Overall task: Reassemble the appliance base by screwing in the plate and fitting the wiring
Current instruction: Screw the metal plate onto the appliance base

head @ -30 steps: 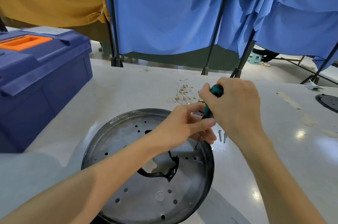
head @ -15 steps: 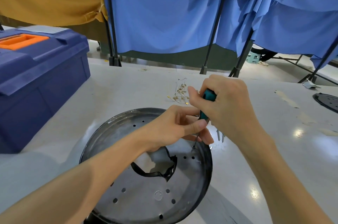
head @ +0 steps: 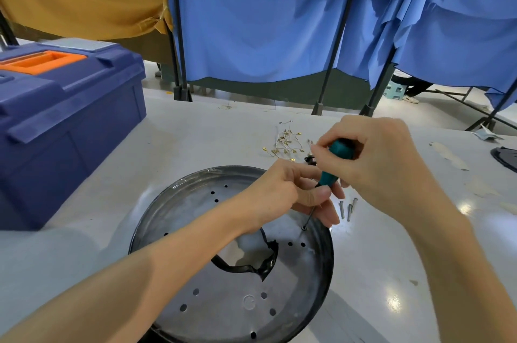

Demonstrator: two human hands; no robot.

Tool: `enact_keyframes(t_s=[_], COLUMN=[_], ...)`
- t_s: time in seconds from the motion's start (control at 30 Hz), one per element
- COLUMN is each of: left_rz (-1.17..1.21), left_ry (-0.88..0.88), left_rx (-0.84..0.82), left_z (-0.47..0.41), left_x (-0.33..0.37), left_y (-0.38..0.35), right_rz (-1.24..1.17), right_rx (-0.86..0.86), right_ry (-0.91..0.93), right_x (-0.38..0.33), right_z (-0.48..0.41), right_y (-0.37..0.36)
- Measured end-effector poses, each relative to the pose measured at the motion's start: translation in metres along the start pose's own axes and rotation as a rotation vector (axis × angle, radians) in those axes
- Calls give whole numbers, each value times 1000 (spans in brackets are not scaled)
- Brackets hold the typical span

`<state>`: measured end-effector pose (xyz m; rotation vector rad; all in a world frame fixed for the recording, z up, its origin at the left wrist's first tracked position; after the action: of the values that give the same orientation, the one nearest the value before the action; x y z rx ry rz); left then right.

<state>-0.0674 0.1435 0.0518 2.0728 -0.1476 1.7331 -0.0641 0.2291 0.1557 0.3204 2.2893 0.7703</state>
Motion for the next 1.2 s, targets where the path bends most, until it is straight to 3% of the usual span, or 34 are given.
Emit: enact_keyframes(t_s=[0.13, 0.33, 0.4, 0.5, 0.57, 0.67, 0.83, 0.9, 1.07, 1.2], left_rz=[43, 67, 69, 123, 140, 115, 122, 19, -562, -700], left_ry=[2, -20, 1, 28, 23, 20, 36, 54, 180, 200], left_rx=[25, 145, 131, 105, 68, 36, 119, 155, 162, 136], left_z=[0, -4, -6, -3, -2, -3, -3, -2, -1, -3], left_x=[-2, -2, -5, -9, -10, -11, -15, -17, -28, -36], left_y=[1, 5, 8, 13, 13, 10, 17, 19, 21, 19], right_rz=[100, 493, 421, 110, -3, -11, 146, 201, 180, 43], right_rx=[143, 250, 156, -75, -115, -1, 318, 411, 446, 559], right_ry=[29, -190, -175, -107, -69, -90, -219, -285, -283, -248], right_x=[2, 11, 13, 13, 9, 18, 34, 38, 42, 41], right_z=[-1, -1, -10, -18, -14, -13, -1, 6, 15, 13], right_y=[-5, -13, -17, -19, -16, -14, -23, -21, -5, 27])
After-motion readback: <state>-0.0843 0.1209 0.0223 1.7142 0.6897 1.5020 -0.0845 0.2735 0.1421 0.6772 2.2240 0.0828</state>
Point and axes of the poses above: each hand's wrist, its own z-axis away from the middle knuckle, its own y-axis out of the back of the hand, x = y × z, the point moved 8 cm from there along -z, towards the middle knuckle, and after that the axes turned 13 degrees about -z, right-handed, at the moved point
